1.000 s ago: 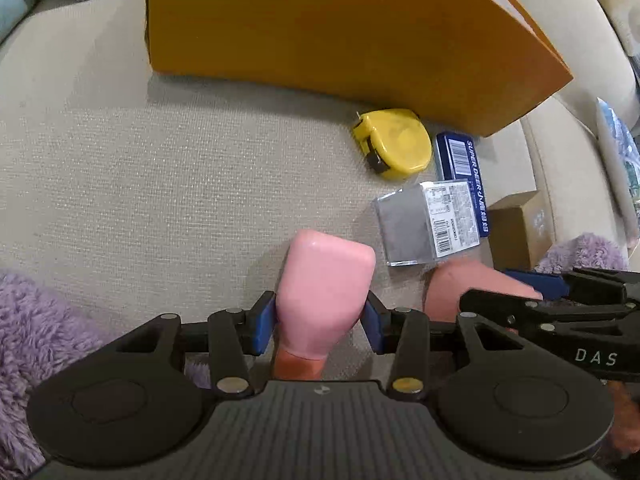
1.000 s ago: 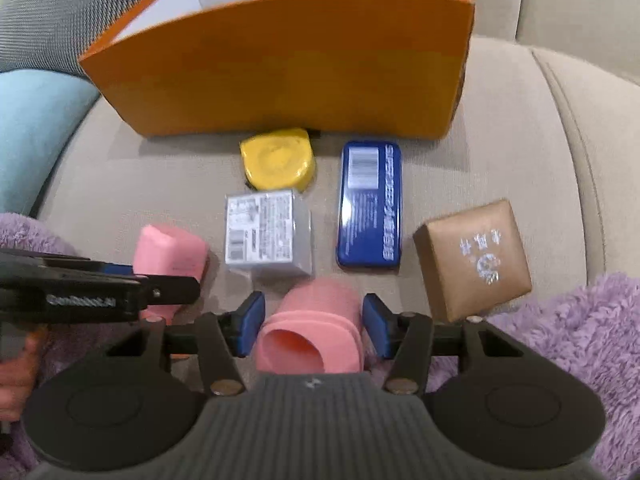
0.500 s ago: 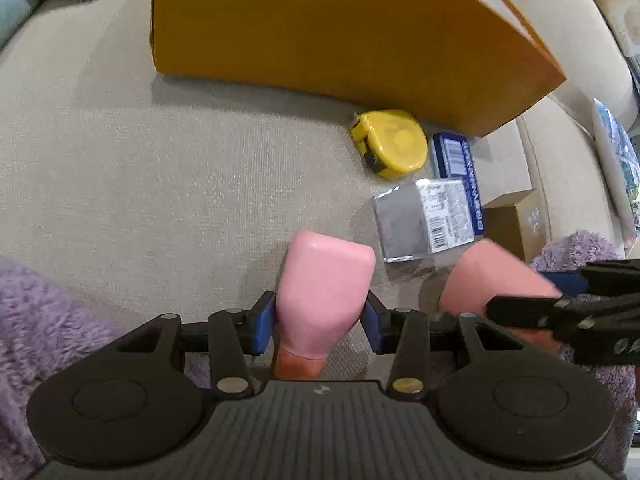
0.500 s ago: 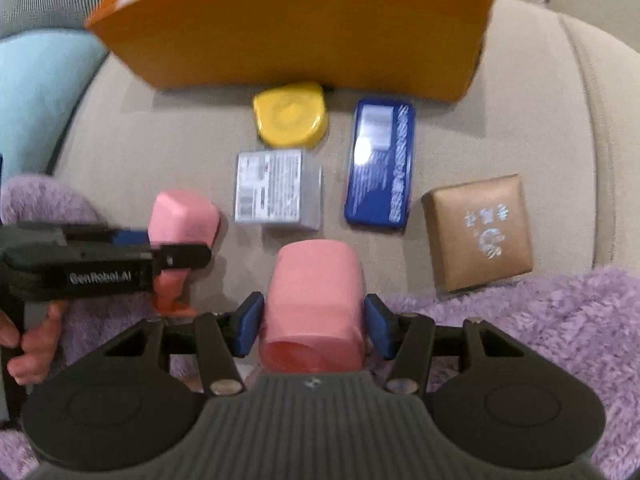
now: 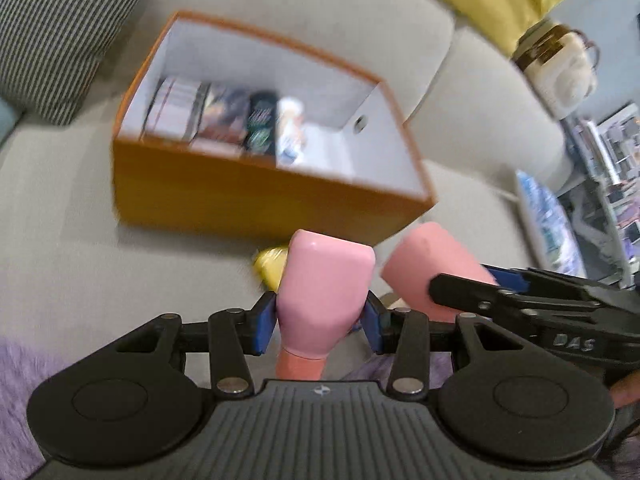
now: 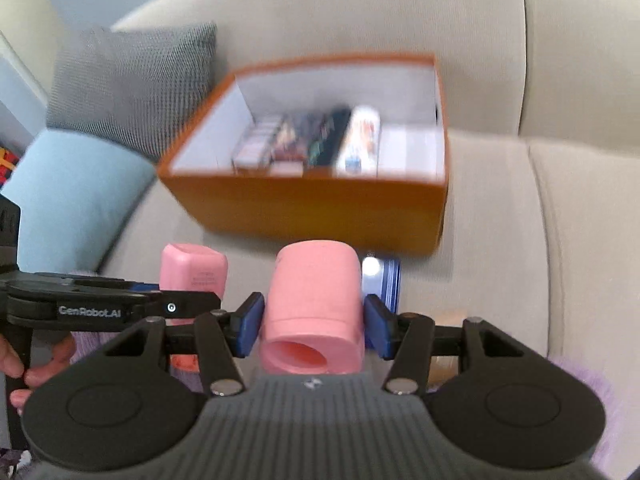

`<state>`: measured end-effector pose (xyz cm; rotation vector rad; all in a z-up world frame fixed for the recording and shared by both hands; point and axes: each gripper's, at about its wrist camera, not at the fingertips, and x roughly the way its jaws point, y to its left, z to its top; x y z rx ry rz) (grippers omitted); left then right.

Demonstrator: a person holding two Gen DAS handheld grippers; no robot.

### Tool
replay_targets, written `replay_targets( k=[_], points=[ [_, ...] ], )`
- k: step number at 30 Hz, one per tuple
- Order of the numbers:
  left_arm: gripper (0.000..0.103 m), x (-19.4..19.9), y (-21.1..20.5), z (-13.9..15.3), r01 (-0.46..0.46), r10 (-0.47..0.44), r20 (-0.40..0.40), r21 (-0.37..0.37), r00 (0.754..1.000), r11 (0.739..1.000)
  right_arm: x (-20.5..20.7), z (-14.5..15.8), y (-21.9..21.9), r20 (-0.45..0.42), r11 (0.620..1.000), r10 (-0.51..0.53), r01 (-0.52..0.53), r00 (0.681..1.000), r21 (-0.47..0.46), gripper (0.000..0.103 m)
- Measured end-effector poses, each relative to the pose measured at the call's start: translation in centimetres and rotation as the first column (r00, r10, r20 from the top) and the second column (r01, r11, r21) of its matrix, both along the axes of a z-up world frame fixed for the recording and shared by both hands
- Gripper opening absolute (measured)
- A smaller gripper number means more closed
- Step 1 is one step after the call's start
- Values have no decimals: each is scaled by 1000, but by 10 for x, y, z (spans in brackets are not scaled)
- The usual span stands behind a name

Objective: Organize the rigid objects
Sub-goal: 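Carry the pink bottle and pink cup with both tools into the orange box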

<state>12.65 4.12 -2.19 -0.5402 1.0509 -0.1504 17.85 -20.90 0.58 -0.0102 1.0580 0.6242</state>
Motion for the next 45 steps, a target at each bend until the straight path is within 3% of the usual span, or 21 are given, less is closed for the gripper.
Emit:
replay_targets(
  k=[6,13,23,39,45],
  points=[
    [50,44,2,30,22,-22,58,11,998,1000,32,22,12,95,1000,-12,11,995,8,56],
    [50,100,9,21,4,-3,33,-11,999,1000,75,28,28,155,999,-10,17,988,-45,56],
    [50,152,26,-23,27,-32,-74,-58,997,998,131,-17,50,146,986,20,5,989,-168,56],
    [49,220,39,-67,13,-21,-128,-59,992,998,197,-85,92,140,966,36,1,989,-260,56],
    [49,228,44,-80,9,-16,-145,-49,989,999,201,-102,116,196,934,75,0,978,-357,56]
  ],
)
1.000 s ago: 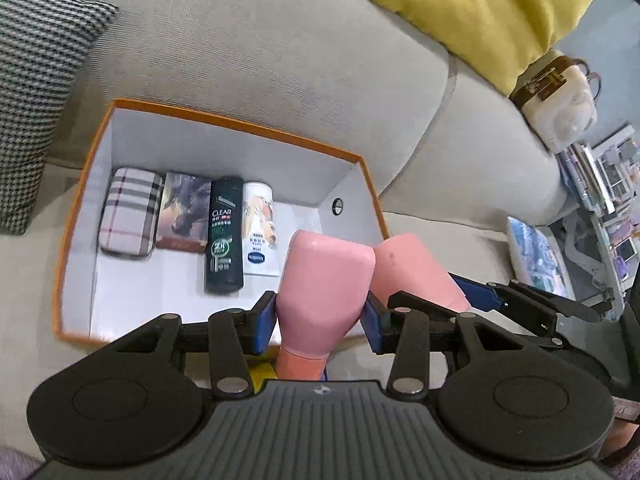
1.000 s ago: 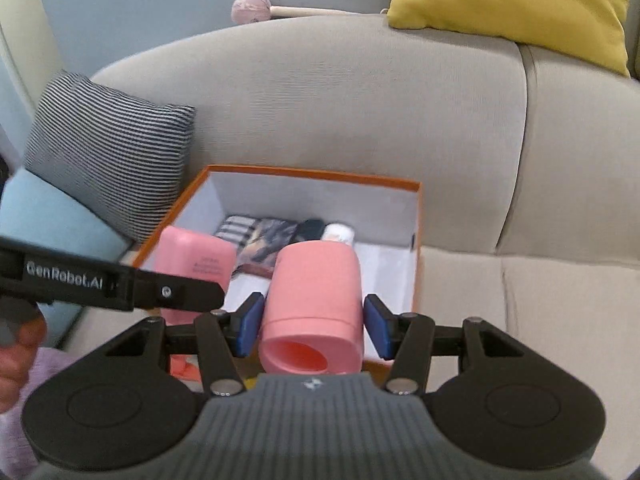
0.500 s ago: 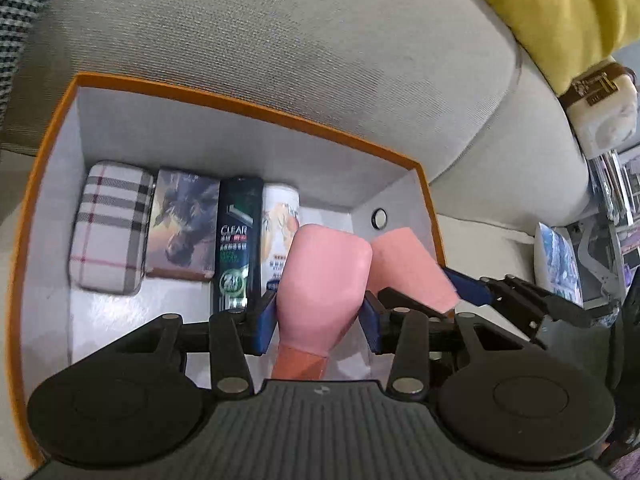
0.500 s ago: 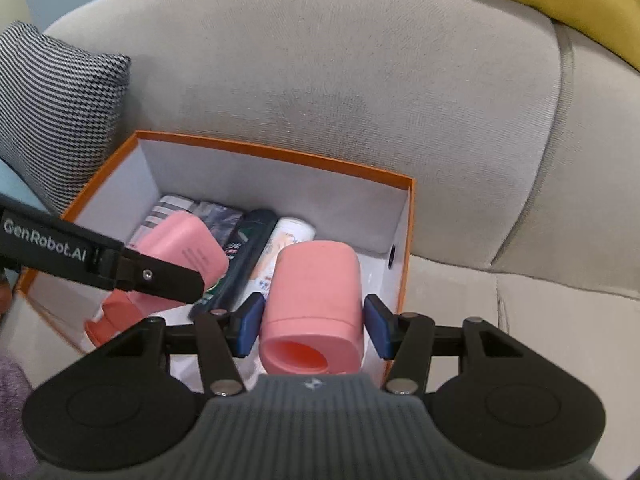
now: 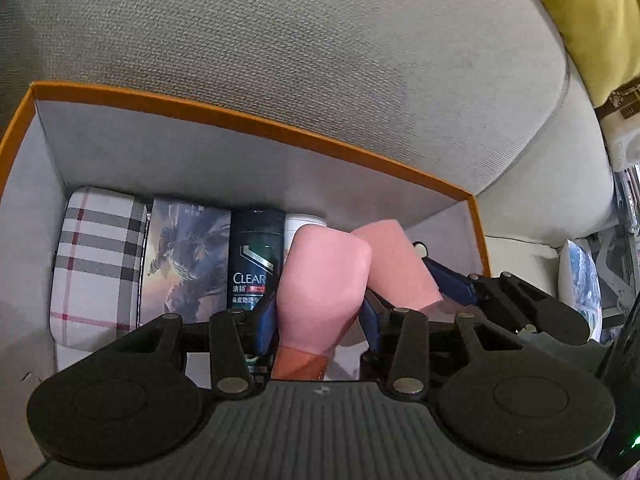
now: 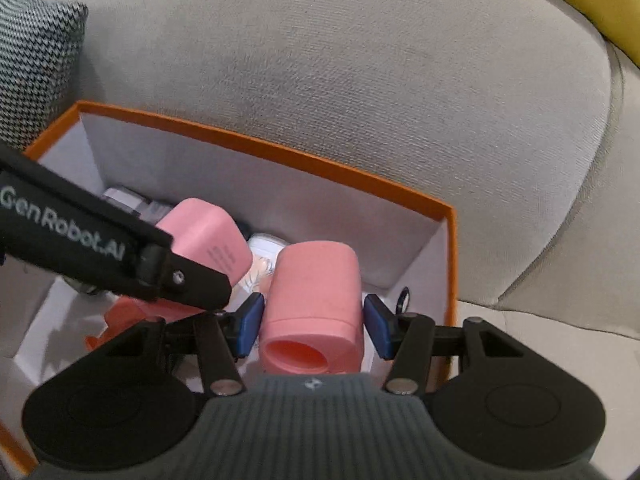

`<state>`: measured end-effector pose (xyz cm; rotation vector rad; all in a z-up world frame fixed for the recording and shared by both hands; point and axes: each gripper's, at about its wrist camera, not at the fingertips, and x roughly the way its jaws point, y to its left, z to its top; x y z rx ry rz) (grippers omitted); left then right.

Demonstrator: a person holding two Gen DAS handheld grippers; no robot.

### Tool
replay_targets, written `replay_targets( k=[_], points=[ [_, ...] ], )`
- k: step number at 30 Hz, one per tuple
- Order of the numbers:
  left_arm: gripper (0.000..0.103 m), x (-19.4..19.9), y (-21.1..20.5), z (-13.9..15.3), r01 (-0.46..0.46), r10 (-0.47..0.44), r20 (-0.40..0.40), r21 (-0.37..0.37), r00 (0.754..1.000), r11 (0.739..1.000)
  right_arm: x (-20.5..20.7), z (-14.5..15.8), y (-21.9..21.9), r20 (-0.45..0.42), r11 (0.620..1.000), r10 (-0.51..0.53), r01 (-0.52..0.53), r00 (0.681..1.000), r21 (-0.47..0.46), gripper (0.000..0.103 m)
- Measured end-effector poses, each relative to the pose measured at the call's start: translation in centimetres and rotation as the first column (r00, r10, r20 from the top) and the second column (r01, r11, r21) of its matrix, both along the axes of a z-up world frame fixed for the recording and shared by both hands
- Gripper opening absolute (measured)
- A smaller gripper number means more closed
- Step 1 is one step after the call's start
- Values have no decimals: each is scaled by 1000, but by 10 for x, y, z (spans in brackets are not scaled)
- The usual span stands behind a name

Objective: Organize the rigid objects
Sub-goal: 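Carry the pink bottle and pink cup with both tools into the orange box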

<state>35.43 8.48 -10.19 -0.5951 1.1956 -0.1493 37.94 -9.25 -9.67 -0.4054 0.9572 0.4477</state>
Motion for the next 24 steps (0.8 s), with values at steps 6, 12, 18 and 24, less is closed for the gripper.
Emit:
replay_targets(
  k=[6,12,18,24],
  points=[
    [49,2,4,-5,-3,3,-7,-13,1000,1000,6,-10,11,41,997,28,-25,999,-72,56],
    [49,1,5,-7,1,-1,-8,-24,1000,1000,7,-6,0,22,996,86,-85,996,-36,57],
    [49,-5,6,-3,17,-18,-11,-28,1000,999,8,10,-25,-50,989,149,-148,988,32,56],
    [49,-10,7,-4,21,-22,-22,-30,1000,999,-14,19,-39,-79,944,330,-330,941,17,45]
  ],
)
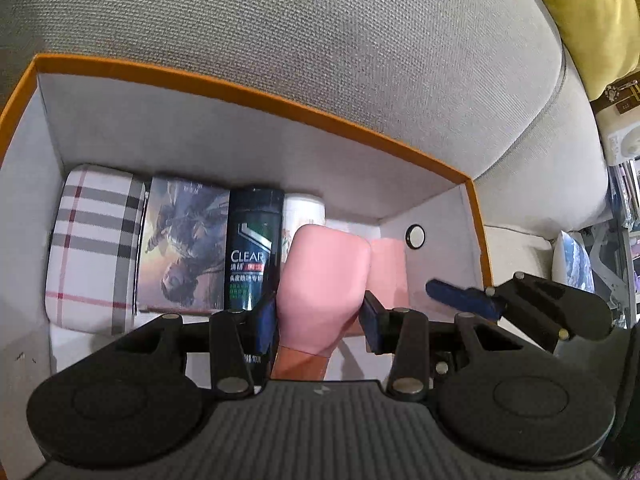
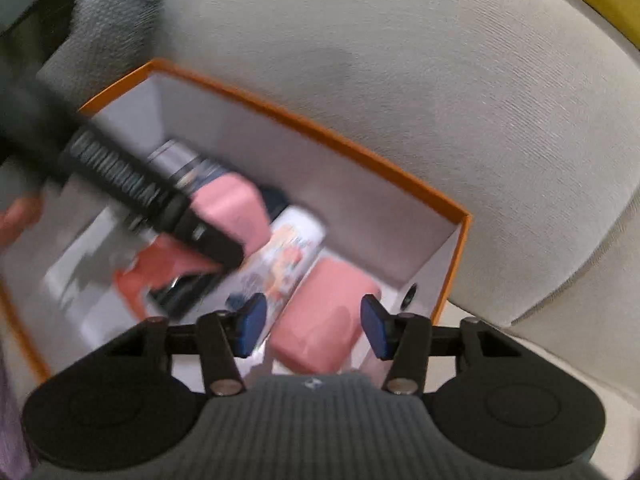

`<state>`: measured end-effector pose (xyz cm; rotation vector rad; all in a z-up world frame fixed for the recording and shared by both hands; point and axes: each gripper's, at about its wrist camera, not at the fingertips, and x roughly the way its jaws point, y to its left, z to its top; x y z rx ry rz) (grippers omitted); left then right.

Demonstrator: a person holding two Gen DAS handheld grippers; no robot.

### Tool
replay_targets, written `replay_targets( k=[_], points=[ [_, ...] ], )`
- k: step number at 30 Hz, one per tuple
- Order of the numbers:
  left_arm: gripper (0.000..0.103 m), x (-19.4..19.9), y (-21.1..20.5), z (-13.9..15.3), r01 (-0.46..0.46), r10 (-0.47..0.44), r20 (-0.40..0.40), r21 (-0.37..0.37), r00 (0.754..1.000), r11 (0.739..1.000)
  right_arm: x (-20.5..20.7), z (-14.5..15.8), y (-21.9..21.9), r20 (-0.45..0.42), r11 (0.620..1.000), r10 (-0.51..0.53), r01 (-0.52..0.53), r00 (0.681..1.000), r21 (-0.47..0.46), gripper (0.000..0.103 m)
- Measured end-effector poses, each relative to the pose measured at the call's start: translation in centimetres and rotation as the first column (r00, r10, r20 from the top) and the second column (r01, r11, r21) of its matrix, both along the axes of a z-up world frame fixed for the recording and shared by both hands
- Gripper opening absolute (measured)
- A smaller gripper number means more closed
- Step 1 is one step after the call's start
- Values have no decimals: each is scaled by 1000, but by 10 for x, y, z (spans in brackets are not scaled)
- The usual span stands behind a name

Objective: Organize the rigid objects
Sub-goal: 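Carry the pink bottle and pink cup with both tools into the orange box, then release the pink cup with the right tool while the left lowers the pink bottle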

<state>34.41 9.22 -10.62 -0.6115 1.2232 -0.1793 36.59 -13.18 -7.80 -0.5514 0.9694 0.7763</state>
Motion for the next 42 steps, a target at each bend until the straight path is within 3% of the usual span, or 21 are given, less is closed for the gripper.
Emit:
replay_targets(
  k=[3,7,14,22,24,27,30,34,38,42],
  points=[
    [49,-1,-2,-2,6,-6,-6,5,1000,1000,-14,-5,10,37,991,103,-99,994,-95,39],
    [49,-3,-7,-1,11,-11,-11,9,1000,1000,-24,-13,14,56,969,181,-169,982,-182,22],
    [49,1,-13,1,28,-28,-10,4,1000,1000,-10,-21,18,109,957,224,-197,969,-212,14],
    [49,4,-28,-1,54,-54,-19,-10,998,999,4,-22,20,123,974,188,-168,974,-155,10],
    [49,2,-31,-3,52,-52,-29,-20,998,998,3,-13,13,130,986,141,-128,981,-103,10],
    [49,2,-40,-8,34,-37,-57,-48,998,998,0,6,-3,213,1000,10,-8,977,-12,11],
    [49,0,-51,-14,30,-37,-89,-84,995,996,-4,22,-22,249,987,-153,133,957,93,8],
    [49,-1,-65,-22,1,-13,-130,-90,991,996,-18,31,-36,323,953,-302,270,897,141,13],
    [49,1,-82,-27,-39,22,-164,-104,986,994,-31,40,-55,254,900,-428,382,868,212,17],
    [49,6,-97,-31,-74,58,-186,-79,981,994,-29,27,-55,203,889,-445,403,872,215,17]
  ],
)
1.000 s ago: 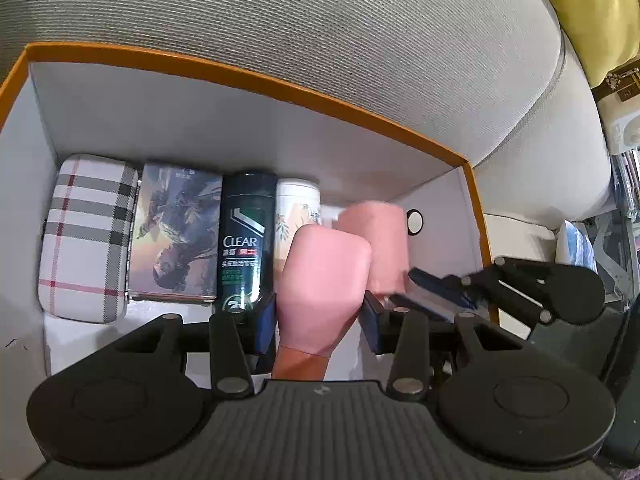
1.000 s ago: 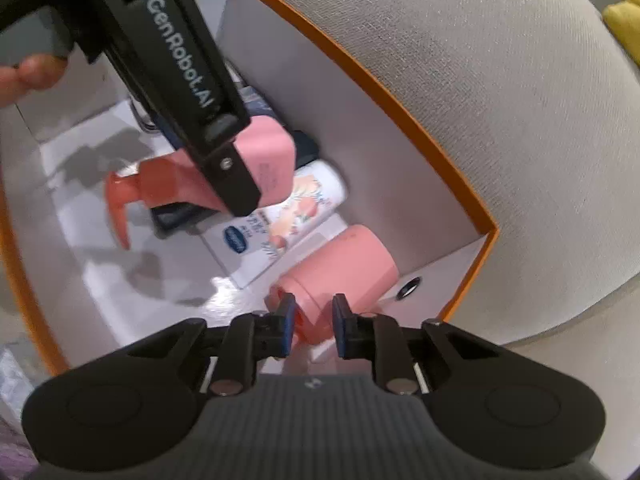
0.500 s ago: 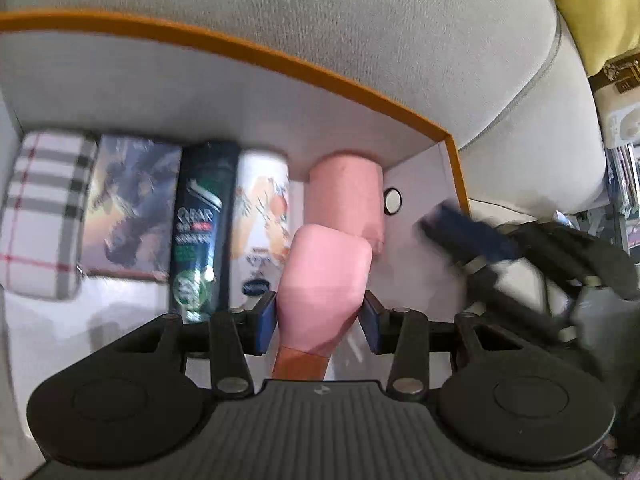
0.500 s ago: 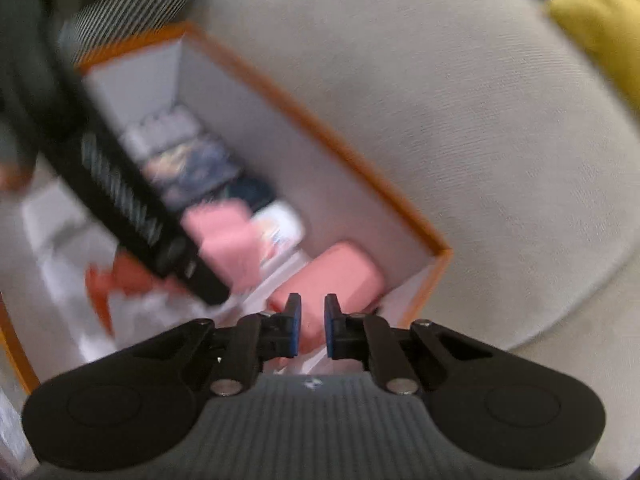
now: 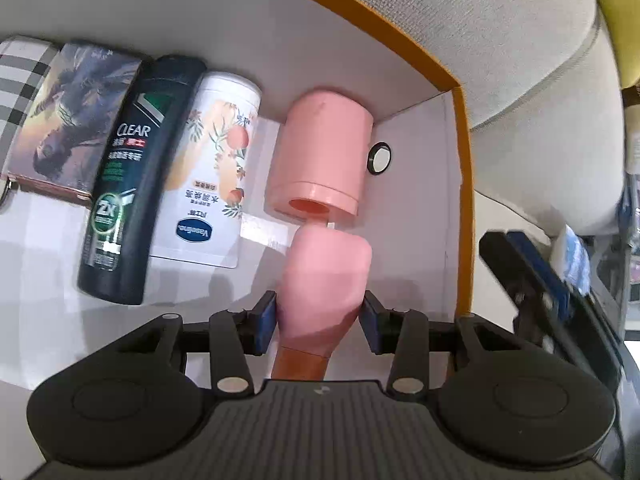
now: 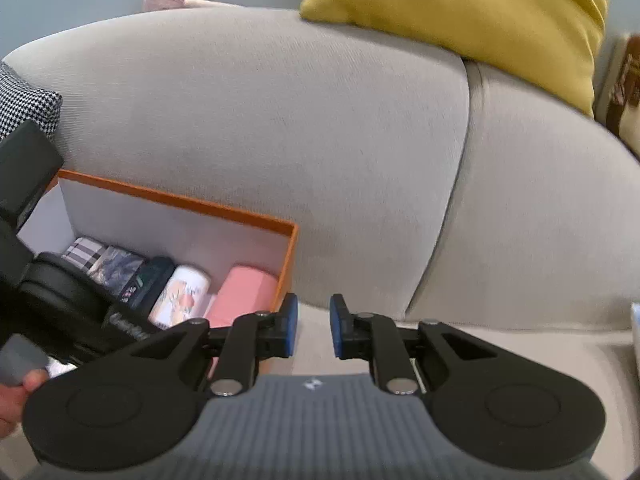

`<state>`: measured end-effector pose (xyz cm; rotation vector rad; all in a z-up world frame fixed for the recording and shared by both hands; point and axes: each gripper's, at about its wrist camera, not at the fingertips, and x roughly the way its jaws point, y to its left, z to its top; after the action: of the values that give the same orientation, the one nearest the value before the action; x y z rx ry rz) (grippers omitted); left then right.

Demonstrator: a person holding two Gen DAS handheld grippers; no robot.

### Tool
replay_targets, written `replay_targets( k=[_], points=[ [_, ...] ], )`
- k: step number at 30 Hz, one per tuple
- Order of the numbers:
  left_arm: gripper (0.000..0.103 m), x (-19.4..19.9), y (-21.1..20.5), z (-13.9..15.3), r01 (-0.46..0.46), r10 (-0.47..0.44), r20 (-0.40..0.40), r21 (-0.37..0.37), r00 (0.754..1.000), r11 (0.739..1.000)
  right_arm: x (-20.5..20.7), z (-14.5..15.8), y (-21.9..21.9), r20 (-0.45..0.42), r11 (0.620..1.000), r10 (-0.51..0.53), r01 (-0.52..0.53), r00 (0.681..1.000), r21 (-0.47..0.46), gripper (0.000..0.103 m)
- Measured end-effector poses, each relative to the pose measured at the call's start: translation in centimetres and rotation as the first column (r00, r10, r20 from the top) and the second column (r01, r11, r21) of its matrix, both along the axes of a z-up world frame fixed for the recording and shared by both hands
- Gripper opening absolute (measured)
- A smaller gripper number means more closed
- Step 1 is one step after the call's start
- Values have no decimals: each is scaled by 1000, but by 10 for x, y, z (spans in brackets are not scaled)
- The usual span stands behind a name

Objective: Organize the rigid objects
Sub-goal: 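Release the pink cup with the right tool while the left lowers the pink bottle, then open the left tool and move both tools back to the remaining items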

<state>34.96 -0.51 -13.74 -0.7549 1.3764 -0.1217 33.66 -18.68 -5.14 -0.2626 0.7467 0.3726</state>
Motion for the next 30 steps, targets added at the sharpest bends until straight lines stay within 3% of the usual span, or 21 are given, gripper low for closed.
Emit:
replay_targets(
  k=[6,11,13,15,17,30],
  points=[
    [53,6,-24,-12,-16,17,-44,15,999,1000,-7,-6,-6,-15,1000,1,-1,1000,3,20],
    [53,2,-30,-9,8,-8,-14,-4,1000,1000,-9,-7,-14,-22,1000,-2,2,1000,8,21],
    [50,1,-27,-4,21,-21,-1,-7,1000,1000,-9,-7,-16,-25,1000,-5,5,1000,7,21],
    [37,1,-28,0,45,-45,13,15,999,999,-9,-8,-18,-28,1000,-9,9,1000,8,22],
    [31,5,-29,0,53,-54,23,33,998,998,-10,-8,-19,-31,1000,-10,10,999,12,22],
    [26,1,-21,1,86,-87,47,30,995,996,-15,-8,-18,-61,1000,11,-10,998,16,21]
  ],
)
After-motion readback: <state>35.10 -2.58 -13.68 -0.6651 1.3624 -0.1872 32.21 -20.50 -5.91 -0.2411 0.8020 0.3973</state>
